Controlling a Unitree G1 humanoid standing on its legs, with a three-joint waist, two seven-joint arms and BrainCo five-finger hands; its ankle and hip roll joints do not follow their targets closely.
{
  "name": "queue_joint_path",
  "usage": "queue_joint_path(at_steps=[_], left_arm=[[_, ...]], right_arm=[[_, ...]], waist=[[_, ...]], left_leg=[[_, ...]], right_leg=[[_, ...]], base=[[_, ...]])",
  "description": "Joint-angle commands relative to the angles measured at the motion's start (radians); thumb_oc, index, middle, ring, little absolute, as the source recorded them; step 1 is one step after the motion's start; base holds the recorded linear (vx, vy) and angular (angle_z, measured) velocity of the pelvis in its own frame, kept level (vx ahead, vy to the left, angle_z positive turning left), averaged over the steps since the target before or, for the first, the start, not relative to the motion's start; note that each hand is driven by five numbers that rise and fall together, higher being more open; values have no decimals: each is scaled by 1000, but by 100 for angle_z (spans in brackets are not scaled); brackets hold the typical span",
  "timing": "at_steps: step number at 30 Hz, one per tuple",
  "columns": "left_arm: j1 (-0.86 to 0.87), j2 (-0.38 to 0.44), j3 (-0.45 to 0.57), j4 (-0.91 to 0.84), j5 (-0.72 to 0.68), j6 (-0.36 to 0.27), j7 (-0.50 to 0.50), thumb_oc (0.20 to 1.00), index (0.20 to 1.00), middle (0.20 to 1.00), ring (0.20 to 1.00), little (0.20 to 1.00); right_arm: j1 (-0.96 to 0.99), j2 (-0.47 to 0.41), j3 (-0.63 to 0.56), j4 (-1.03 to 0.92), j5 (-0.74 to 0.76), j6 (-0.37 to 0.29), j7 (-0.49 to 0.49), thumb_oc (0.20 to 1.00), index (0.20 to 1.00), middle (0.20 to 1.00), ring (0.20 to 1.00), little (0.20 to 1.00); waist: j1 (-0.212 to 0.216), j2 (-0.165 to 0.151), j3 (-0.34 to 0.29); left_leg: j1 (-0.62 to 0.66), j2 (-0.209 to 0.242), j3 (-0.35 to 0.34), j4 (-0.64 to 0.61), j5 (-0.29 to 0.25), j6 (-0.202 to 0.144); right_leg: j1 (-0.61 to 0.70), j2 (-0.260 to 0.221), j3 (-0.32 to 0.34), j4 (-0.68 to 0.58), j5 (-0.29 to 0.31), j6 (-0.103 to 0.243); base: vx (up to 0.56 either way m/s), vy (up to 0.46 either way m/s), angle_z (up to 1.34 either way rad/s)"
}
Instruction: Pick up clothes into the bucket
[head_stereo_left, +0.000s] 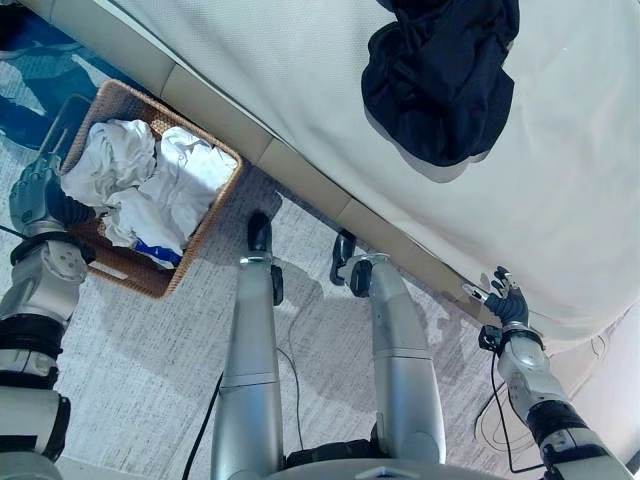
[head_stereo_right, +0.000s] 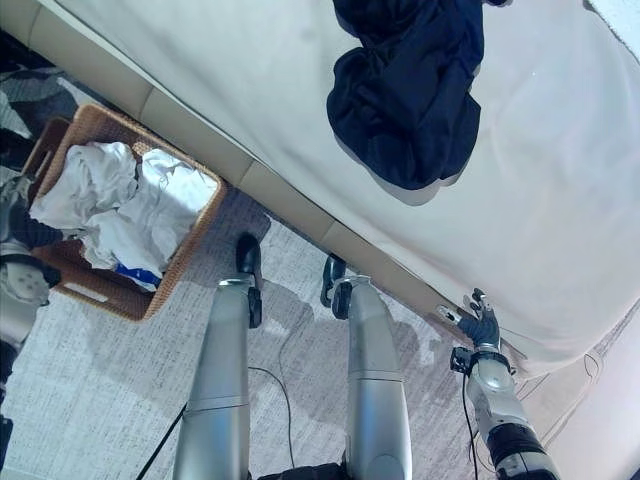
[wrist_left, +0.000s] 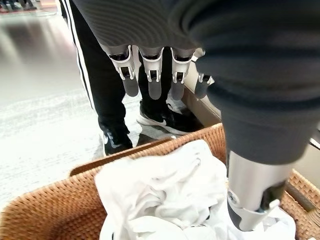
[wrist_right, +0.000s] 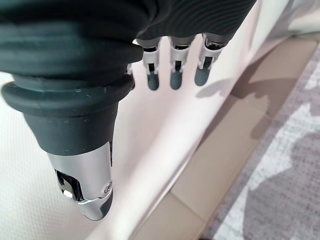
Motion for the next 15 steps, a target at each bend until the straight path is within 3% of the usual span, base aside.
queue_joint_path(at_steps=[1,2,3,4,6,8,10,11,15], left_arm=[[146,-191,212,-186,-291,-151,149,1000,1000,1000,1000,1000],[157,-195,220,-193,-293,-151,148,1000,1000,1000,1000,1000],[178,-345,278,-249,-577,-325,164,1000,1000,1000,1000,1000],[194,-430,283,-263,-772,-400,102,1000,1000,1000,1000,1000],[225,-541,279,-270,-955,-428,6,1000,1000,1000,1000,1000],[246,-594,283,-265,-1008,-445,-4,1000,1000,1000,1000,1000],[255,-671,292,-170,-1103,-434,-67,1000,1000,1000,1000,1000],[251,-686,284,-139,-1117,-435,-87,1000,1000,1000,1000,1000],[294,-713,251,-15,-1048,-398,-145,1000,1000,1000,1000,1000]], right_arm=[[33,-6,-67,-12,17,-2,-33,1000,1000,1000,1000,1000],[34,-10,-63,-12,16,-2,-34,1000,1000,1000,1000,1000],[23,17,-69,-3,25,-19,-57,1000,1000,1000,1000,1000],[17,20,-72,-5,31,-26,-63,1000,1000,1000,1000,1000],[14,40,-84,19,36,-32,-70,1000,1000,1000,1000,1000],[19,51,-87,23,34,-36,-78,1000,1000,1000,1000,1000],[1,84,-103,54,27,-43,-95,1000,1000,1000,1000,1000],[-9,89,-110,57,23,-48,-101,1000,1000,1000,1000,1000],[4,104,-119,63,-12,-44,-109,1000,1000,1000,1000,1000]], waist=[[46,53,-20],[42,54,-20],[55,67,-20],[61,77,-20],[66,89,-20],[68,98,-20],[69,117,-20],[70,124,-20],[64,150,-20]], left_leg=[[141,-5,9,-84,-47,36],[145,-4,9,-86,-47,36],[200,-14,11,-127,-36,33],[244,-20,14,-157,-33,31],[311,-29,20,-213,-15,27],[360,-32,21,-251,-5,25],[494,-33,25,-364,30,18],[520,-31,33,-405,73,17],[731,-18,25,-577,134,-4]], right_leg=[[101,-25,21,-202,126,68],[105,-25,20,-204,126,68],[144,-28,24,-219,125,66],[180,-29,27,-235,120,66],[242,-33,26,-272,129,63],[287,-33,26,-302,137,63],[405,-29,22,-385,158,64],[433,-32,12,-424,194,59],[628,-25,-12,-542,219,65]], base=[[0,0,0],[23,-46,5],[25,-50,6],[27,-51,3],[16,-22,6],[14,-18,17],[-10,-25,7],[-43,-31,-1],[43,-67,-3]])
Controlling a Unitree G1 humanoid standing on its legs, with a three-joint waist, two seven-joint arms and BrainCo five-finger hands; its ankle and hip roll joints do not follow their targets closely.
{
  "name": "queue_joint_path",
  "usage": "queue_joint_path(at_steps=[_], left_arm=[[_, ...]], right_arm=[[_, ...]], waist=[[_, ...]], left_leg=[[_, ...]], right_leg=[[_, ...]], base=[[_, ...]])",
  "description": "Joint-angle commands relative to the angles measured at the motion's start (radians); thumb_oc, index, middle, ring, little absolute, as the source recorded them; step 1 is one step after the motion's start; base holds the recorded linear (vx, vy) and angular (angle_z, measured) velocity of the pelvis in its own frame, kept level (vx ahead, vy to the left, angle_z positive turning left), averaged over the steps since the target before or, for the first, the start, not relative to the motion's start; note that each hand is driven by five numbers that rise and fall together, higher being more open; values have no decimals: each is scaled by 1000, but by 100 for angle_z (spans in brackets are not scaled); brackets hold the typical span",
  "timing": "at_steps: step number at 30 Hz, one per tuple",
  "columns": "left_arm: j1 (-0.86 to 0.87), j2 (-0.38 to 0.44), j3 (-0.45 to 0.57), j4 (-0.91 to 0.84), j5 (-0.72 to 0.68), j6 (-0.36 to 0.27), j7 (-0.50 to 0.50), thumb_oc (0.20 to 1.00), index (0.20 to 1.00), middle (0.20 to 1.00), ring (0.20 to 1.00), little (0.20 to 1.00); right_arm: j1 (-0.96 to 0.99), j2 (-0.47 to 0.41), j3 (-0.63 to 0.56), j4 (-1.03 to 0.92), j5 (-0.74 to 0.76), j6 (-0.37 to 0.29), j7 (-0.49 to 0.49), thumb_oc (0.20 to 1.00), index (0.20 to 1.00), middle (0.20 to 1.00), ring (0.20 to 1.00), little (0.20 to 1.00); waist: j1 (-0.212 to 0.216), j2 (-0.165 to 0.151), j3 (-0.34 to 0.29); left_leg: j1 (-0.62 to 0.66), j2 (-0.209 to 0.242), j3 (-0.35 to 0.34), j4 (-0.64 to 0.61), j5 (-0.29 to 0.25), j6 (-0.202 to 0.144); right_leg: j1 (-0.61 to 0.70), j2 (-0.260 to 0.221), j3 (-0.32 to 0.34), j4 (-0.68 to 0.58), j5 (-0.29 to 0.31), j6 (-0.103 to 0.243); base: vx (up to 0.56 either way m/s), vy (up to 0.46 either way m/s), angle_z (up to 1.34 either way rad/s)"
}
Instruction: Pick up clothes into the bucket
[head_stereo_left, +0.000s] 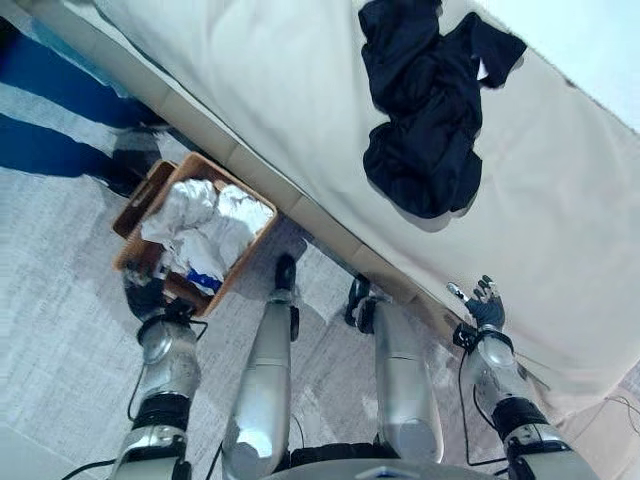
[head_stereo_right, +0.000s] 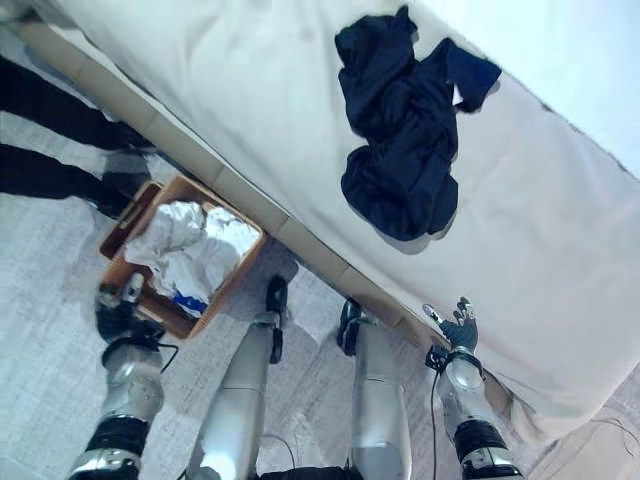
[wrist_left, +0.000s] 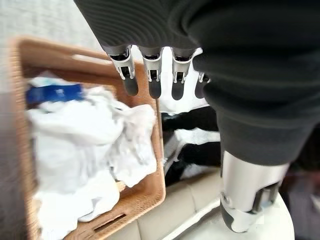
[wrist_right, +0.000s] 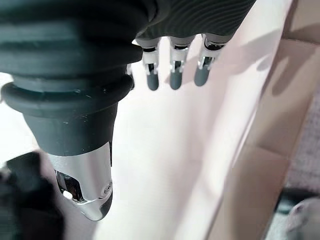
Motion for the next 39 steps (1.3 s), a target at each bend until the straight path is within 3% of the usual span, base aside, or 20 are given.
queue_joint_path(at_steps=[1,6,7,8,9,14,15,17,21,27,28,31,39], left_arm=[[1,-11,-19,60,40,-13,-66,1000,1000,1000,1000,1000],[55,-40,-49,205,134,29,-114,1000,1000,1000,1000,1000],[80,-47,-94,272,258,56,-105,1000,1000,1000,1000,1000],[80,-48,-94,271,258,56,-104,1000,1000,1000,1000,1000],[98,-57,-141,312,392,87,-99,1000,1000,1000,1000,1000],[128,-68,-231,301,554,99,-120,1000,1000,1000,1000,1000],[135,-57,-257,308,659,110,-99,1000,1000,1000,1000,1000],[145,-50,-282,298,729,116,-87,1000,1000,1000,1000,1000],[178,-43,-295,295,789,116,-108,1000,1000,1000,1000,1000],[199,-43,-300,280,787,119,-96,1000,1000,1000,1000,1000],[199,-32,-315,284,780,122,-96,1000,1000,1000,1000,1000],[202,-22,-337,284,761,126,-89,1000,1000,1000,1000,1000],[224,-20,-397,257,701,122,-74,1000,1000,1000,1000,1000]], right_arm=[[39,-82,-41,-7,-24,-40,-26,1000,1000,1000,1000,1000],[76,-68,-31,23,-58,-22,-17,1000,1000,1000,1000,1000],[90,-63,-7,44,-93,-4,-7,1000,1000,1000,1000,1000],[91,-63,-7,43,-93,-4,-7,1000,1000,1000,1000,1000],[103,-67,8,65,-132,8,2,1000,1000,1000,1000,1000],[106,-82,48,40,-225,25,-2,1000,1000,1000,1000,1000],[105,-89,59,25,-261,23,-5,1000,1000,1000,1000,1000],[107,-99,65,-30,-292,22,-7,1000,1000,1000,1000,1000],[117,-136,65,-142,-385,22,-13,1000,1000,1000,1000,1000],[40,-216,84,-186,-551,61,-69,1000,1000,1000,1000,1000],[-50,-271,120,-144,-600,90,-79,1000,1000,1000,1000,1000],[-177,-327,185,-39,-627,119,-91,1000,1000,1000,1000,1000],[-433,-346,330,197,-662,160,-116,1000,1000,1000,1000,1000]], waist=[[-28,89,-25],[-38,102,-106],[-41,102,-144],[-41,103,-146],[-44,99,-178],[-37,96,-226],[-30,95,-251],[-28,93,-272],[-23,98,-295],[-7,110,-276],[4,124,-251],[22,146,-223],[61,193,-160]], left_leg=[[115,-12,5,-90,-12,3],[249,7,11,-215,21,-8],[301,15,20,-244,20,-13],[299,15,20,-247,24,-12],[333,20,34,-251,17,-16],[394,29,61,-245,-5,-25],[422,34,75,-247,-13,-26],[448,39,82,-255,-19,-27],[489,47,80,-265,-25,-28],[477,48,58,-258,-24,-27],[453,47,47,-253,-16,-24],[402,42,30,-247,-1,-20],[298,25,-5,-227,27,-17]], right_leg=[[96,-21,-6,-195,144,46],[229,2,-24,-319,178,54],[283,14,-23,-367,186,57],[282,15,-24,-373,191,57],[324,24,-21,-417,204,60],[417,46,-8,-517,228,65],[455,52,-6,-545,231,67],[489,58,-5,-559,228,67],[534,67,-12,-567,212,61],[515,71,-29,-538,192,51],[473,69,-32,-492,185,46],[393,64,-39,-428,174,39],[272,47,-41,-347,157,29]], base=[[106,-69,6],[127,-66,1],[87,-50,-4],[154,-104,-14],[55,-48,-20],[105,-75,-19],[84,-48,-25],[129,-68,-20],[113,-64,-7],[-24,-43,8],[-144,1,9],[-99,-3,10],[-40,9,19]])
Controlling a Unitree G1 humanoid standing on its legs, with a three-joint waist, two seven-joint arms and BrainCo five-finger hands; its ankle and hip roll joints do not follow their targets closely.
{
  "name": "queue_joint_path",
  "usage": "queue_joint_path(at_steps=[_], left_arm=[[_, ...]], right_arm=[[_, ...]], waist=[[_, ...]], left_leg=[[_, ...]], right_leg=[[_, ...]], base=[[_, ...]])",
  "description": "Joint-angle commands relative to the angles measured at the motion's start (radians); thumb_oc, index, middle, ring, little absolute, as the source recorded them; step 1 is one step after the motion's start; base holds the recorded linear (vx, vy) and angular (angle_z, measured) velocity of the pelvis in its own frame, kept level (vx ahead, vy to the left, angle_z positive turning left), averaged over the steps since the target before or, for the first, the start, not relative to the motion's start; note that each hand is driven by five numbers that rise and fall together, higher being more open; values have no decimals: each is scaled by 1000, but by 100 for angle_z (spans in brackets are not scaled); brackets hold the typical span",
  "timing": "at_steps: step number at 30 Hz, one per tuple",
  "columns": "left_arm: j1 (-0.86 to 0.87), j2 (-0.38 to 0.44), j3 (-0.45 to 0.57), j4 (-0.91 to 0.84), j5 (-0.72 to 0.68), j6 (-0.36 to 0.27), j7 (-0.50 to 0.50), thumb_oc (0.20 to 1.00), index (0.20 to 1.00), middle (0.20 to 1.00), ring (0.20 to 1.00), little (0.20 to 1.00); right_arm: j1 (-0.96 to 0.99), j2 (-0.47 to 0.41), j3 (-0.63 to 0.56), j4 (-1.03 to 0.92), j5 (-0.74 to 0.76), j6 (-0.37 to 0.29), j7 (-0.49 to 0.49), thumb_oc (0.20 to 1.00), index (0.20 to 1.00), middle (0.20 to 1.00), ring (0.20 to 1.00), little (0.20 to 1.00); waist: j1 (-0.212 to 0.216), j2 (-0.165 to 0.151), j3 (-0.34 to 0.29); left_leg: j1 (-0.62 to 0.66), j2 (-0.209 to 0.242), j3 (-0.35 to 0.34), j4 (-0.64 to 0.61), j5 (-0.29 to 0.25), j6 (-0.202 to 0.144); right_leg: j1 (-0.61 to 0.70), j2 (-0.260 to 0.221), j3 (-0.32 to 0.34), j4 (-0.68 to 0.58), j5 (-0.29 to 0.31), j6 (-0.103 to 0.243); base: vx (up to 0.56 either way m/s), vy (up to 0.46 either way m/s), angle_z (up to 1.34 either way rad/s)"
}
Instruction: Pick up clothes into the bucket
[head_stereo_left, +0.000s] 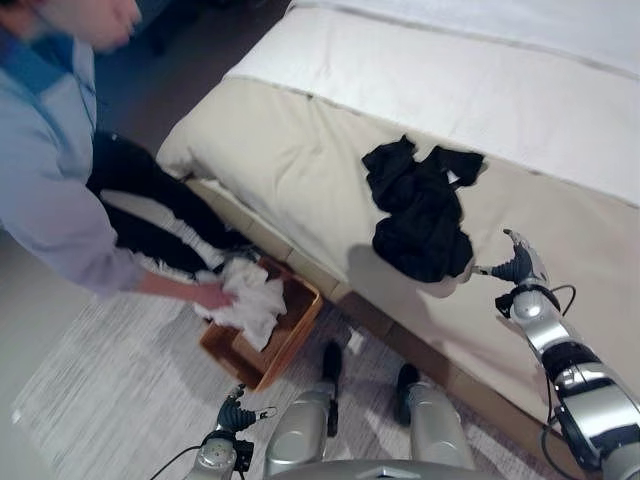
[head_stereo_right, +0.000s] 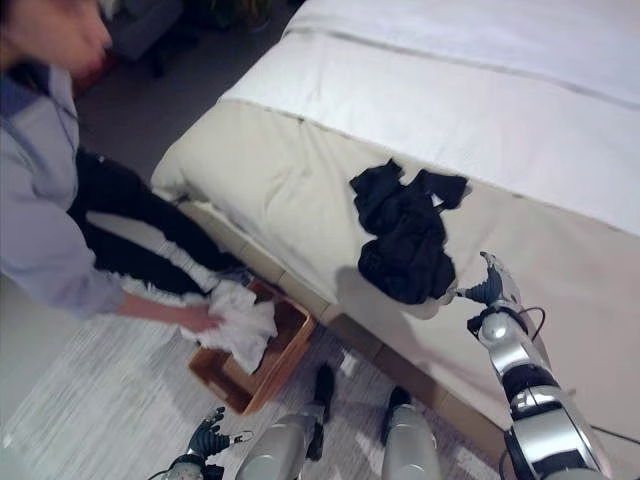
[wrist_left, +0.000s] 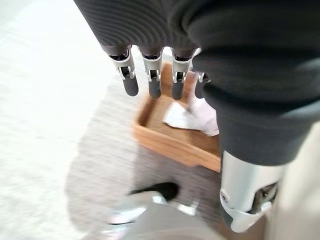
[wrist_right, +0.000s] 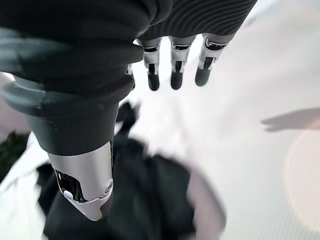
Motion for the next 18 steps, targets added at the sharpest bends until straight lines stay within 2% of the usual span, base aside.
queue_joint_path(at_steps=[1,4,9,10,12,13,17,18], left_arm=[[-30,19,-30,-64,-55,-22,30,1000,1000,1000,1000,1000],[-38,15,-69,-98,-79,-28,33,1000,1000,1000,1000,1000],[-60,21,-117,-177,-105,-40,39,1000,1000,1000,1000,1000],[-79,21,-151,-216,-102,-49,48,1000,1000,1000,1000,1000],[-93,23,-173,-254,-109,-54,58,1000,1000,1000,1000,1000],[-95,25,-186,-278,-115,-58,63,1000,1000,1000,1000,1000],[-107,37,-217,-355,-134,-64,70,1000,1000,1000,1000,1000],[-110,40,-231,-371,-137,-65,72,1000,1000,1000,1000,1000]], right_arm=[[-156,-9,69,72,-25,14,-43,1000,1000,1000,1000,1000],[-265,-28,113,153,-27,24,-50,1000,1000,1000,1000,1000],[-373,-63,171,168,-62,34,-78,1000,1000,1000,1000,1000],[-413,-86,186,189,-71,40,-91,1000,1000,1000,1000,1000],[-451,-100,197,207,-73,47,-100,1000,1000,1000,1000,1000],[-474,-116,203,233,-71,54,-101,1000,1000,1000,1000,1000],[-539,-128,205,277,-47,68,-103,1000,1000,1000,1000,1000],[-573,-126,208,291,-21,75,-106,865,865,865,865,865]], waist=[[13,-34,55],[24,-12,95],[29,11,152],[31,29,176],[36,46,176],[36,45,176],[42,61,176],[44,67,176]], left_leg=[[34,-40,-8,58,-27,35],[-10,-46,-11,65,-16,37],[-74,-63,-10,83,-7,44],[-108,-79,-17,95,-1,45],[-156,-97,-22,115,0,44],[-165,-114,-23,136,-30,42],[-239,-139,-15,192,-46,50],[-271,-150,-7,220,-53,55]], right_leg=[[65,-21,9,-159,121,93],[3,-35,12,-110,117,93],[-106,-68,26,11,83,90],[-148,-93,25,59,65,87],[-202,-120,23,114,47,84],[-221,-140,34,159,1,90],[-296,-168,55,220,-9,89],[-318,-175,67,233,-10,88]], base=[[-66,33,9],[-63,58,5],[-60,58,9],[-54,30,16],[-4,20,23],[57,5,26],[17,26,29],[8,33,12]])
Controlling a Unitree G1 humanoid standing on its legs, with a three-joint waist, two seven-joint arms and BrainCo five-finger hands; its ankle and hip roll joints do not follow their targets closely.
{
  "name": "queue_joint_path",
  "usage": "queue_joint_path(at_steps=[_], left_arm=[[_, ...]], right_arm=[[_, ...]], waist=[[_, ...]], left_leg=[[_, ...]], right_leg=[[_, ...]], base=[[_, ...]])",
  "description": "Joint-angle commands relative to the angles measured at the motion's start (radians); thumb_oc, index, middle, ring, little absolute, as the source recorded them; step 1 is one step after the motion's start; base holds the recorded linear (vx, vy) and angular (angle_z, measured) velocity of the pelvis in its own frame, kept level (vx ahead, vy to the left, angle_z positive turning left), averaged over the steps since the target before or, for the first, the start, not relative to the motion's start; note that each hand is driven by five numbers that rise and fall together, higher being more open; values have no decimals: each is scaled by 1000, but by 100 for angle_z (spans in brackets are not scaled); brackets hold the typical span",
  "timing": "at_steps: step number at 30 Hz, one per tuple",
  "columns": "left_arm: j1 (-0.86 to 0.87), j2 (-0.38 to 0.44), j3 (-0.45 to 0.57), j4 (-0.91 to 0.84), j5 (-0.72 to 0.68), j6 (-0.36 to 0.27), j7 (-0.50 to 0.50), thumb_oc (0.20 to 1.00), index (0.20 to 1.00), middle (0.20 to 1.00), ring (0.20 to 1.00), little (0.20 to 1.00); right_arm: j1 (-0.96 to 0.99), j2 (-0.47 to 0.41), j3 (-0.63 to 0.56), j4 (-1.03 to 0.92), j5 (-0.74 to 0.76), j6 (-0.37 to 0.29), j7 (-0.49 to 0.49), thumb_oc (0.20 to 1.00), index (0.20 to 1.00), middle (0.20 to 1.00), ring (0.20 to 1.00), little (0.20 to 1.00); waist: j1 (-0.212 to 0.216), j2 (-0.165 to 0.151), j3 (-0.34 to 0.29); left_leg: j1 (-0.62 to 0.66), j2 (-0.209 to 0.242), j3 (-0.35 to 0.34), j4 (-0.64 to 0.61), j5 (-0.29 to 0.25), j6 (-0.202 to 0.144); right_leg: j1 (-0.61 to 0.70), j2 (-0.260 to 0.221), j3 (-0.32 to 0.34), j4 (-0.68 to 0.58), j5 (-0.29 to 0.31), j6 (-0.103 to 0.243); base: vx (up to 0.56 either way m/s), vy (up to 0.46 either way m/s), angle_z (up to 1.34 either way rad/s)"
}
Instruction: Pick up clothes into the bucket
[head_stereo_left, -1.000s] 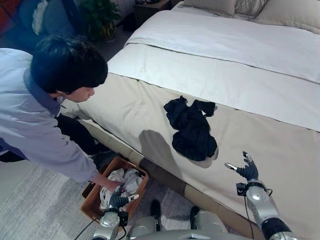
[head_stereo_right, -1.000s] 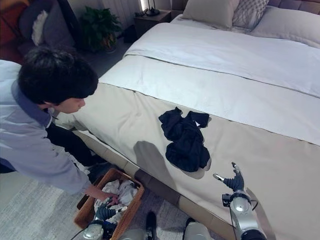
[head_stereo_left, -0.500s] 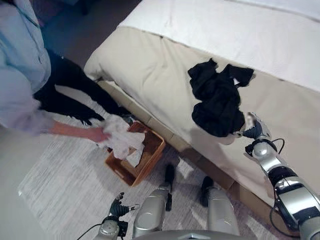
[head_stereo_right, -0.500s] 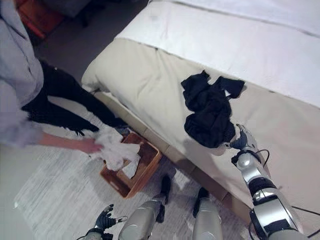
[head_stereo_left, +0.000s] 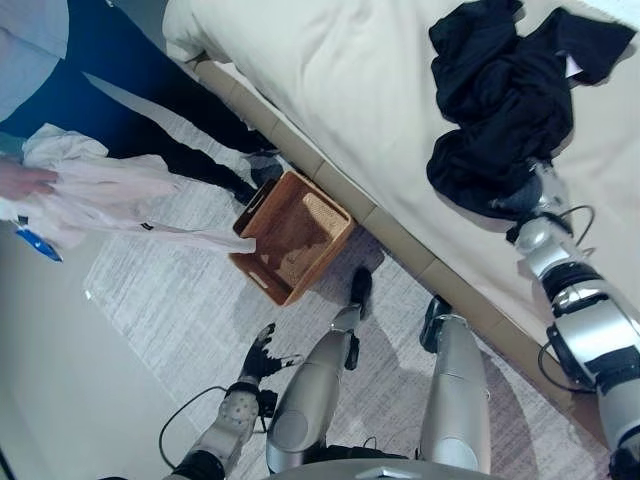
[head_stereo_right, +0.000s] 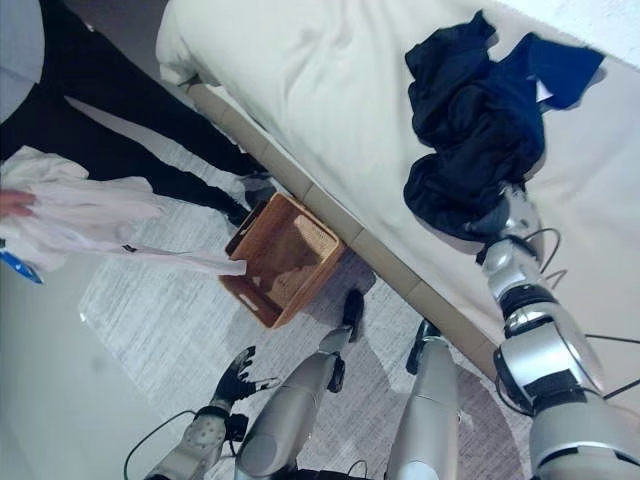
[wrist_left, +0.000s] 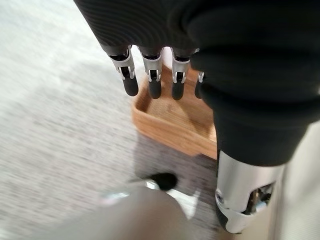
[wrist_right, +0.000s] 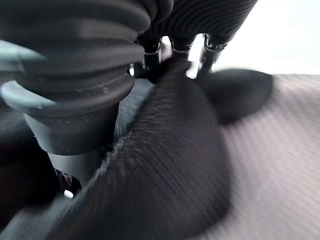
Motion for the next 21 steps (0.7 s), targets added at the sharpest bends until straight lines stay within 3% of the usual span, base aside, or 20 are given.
queue_joint_path(at_steps=[1,2,8,9,10,12,14,15,21], left_arm=[[-22,-9,-29,-22,-41,-20,22,1000,1000,1000,1000,1000],[-20,-3,-35,-45,-41,-23,28,1000,1000,1000,1000,1000],[-34,-6,-34,-18,-31,-18,50,1000,1000,1000,1000,1000],[-42,-7,-31,-18,-31,-19,51,1000,1000,1000,1000,1000],[-37,-8,-34,-16,-32,-19,51,1000,1000,1000,1000,1000],[-53,6,-6,-21,-23,-33,63,1000,1000,1000,1000,1000],[-53,7,-7,-21,-23,-33,63,1000,1000,1000,1000,1000],[-67,18,12,-16,-17,-38,65,1000,1000,1000,1000,1000],[-84,62,55,-51,-13,-52,57,1000,1000,1000,1000,1000]], right_arm=[[-88,-52,54,29,26,2,4,470,470,470,470,470],[-103,-47,36,-4,61,-8,-16,200,200,200,200,200],[-112,-35,-24,-173,155,-54,-113,200,200,200,200,200],[-119,-47,-34,-201,157,-60,-137,200,200,200,200,200],[-113,-46,-33,-201,157,-60,-136,200,200,200,200,200],[-158,-121,-60,-340,160,-70,-212,200,200,200,200,200],[-157,-121,-61,-341,160,-70,-212,200,200,200,200,200],[-191,-176,-73,-394,166,-74,-234,200,200,200,200,200],[-270,-303,-70,-472,194,-91,-249,200,200,200,200,200]], waist=[[19,39,26],[17,41,26],[-2,21,26],[-4,23,26],[-5,18,26],[-18,-2,26],[-17,-2,26],[-28,-24,26],[-45,-88,26]], left_leg=[[-8,-22,31,167,-153,24],[-27,-26,41,182,-159,29],[-30,-33,63,190,-174,38],[-49,-31,69,184,-147,42],[-27,-34,68,189,-176,39],[-26,-28,84,177,-156,45],[-25,-27,84,177,-156,45],[3,-21,94,168,-161,43],[101,0,130,157,-188,44]], right_leg=[[53,-14,51,-92,79,70],[32,-17,62,-80,80,70],[20,-13,93,-97,94,77],[5,-12,87,-118,137,73],[23,-12,97,-107,104,80],[26,-5,109,-161,170,84],[27,-4,110,-163,171,84],[57,3,120,-199,191,94],[175,32,143,-290,235,114]], base=[[21,71,9],[19,54,4],[-3,75,-5],[-10,62,-4],[-96,124,-9],[-56,138,-15],[-3,54,-22],[0,77,-23],[18,66,-27]])
